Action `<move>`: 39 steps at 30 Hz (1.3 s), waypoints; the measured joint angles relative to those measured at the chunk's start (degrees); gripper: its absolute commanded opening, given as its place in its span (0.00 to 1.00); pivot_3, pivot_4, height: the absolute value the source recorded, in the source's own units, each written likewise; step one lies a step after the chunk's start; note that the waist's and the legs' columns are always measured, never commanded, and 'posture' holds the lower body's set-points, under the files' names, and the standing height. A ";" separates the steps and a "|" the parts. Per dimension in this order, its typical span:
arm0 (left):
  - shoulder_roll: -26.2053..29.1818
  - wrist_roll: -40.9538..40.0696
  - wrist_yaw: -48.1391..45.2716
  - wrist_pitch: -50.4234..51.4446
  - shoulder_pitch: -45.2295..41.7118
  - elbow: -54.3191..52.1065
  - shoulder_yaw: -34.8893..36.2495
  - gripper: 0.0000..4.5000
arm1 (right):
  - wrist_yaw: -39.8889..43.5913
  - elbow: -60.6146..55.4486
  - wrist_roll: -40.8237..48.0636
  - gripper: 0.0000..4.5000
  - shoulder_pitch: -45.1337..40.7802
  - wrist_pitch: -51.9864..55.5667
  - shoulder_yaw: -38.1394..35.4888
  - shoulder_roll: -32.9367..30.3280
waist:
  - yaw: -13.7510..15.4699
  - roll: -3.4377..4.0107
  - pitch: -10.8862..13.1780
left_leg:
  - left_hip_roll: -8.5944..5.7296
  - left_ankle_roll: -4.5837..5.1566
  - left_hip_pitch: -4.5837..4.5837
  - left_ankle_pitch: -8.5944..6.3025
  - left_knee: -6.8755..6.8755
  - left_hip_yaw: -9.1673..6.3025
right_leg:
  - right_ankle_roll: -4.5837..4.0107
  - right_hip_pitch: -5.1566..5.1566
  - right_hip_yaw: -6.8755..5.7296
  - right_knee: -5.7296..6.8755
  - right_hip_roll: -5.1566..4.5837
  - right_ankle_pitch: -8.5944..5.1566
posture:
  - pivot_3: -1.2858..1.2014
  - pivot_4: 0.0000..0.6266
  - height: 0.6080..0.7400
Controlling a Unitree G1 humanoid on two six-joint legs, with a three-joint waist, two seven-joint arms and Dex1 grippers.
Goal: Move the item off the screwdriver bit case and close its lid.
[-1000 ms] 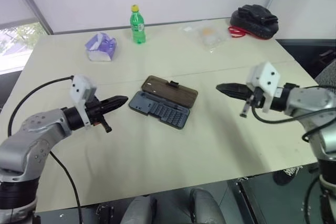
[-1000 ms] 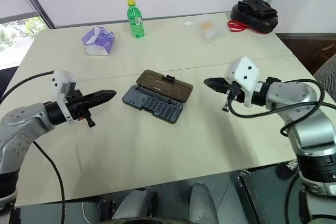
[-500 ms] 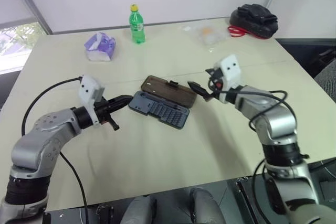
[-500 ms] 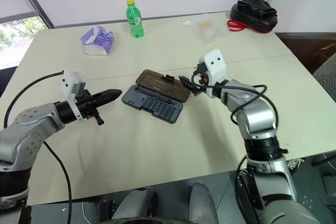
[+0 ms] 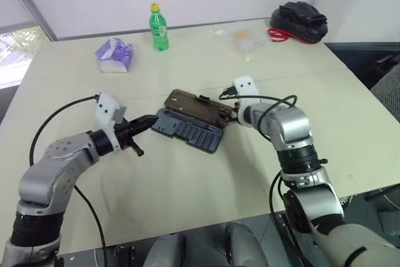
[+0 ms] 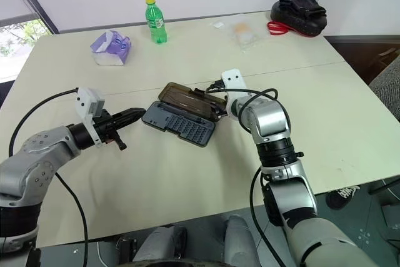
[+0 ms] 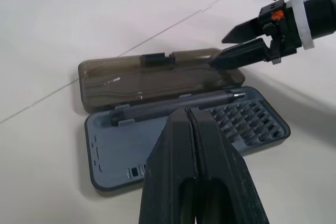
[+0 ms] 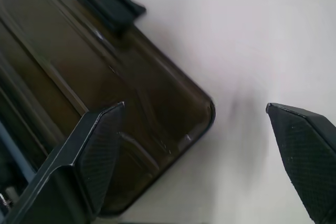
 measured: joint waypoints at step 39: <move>-0.38 1.83 2.95 -1.51 2.15 -2.67 0.10 0.00 | -1.24 13.37 -2.86 0.21 -8.81 1.01 0.81 4.76 | -1.54 -0.02 -0.18 | 0.02 -0.04 0.39 0.02 -0.09 0.04 | -0.01 0.12 -0.05 0.32 0.00 -0.01 | 0.52 0.24 1.00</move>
